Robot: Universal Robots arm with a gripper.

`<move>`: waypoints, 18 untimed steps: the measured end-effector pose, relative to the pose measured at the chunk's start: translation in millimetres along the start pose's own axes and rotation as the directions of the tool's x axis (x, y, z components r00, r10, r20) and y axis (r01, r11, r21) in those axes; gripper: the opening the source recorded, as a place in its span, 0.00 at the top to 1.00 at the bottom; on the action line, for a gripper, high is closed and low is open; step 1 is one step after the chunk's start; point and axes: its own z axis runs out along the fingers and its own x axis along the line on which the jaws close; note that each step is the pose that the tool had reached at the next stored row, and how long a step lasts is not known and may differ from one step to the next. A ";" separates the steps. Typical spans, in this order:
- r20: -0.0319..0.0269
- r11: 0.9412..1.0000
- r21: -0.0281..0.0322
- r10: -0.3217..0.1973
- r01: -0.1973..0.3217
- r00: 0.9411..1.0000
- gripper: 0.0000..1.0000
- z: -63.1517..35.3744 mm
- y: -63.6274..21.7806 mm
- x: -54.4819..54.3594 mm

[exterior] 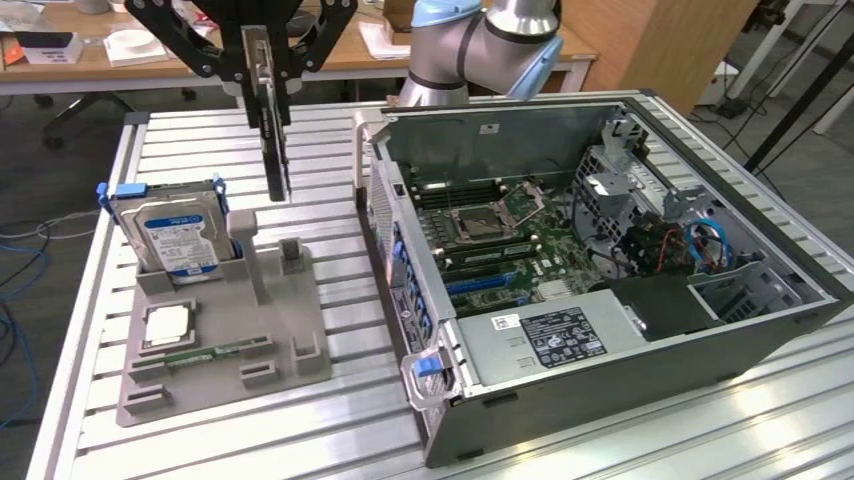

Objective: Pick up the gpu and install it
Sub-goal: 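Pick up the gpu and move the gpu toward the slot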

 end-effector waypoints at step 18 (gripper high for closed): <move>0.000 1.000 0.000 0.000 0.000 1.000 0.74 0.0 -0.1 -4.5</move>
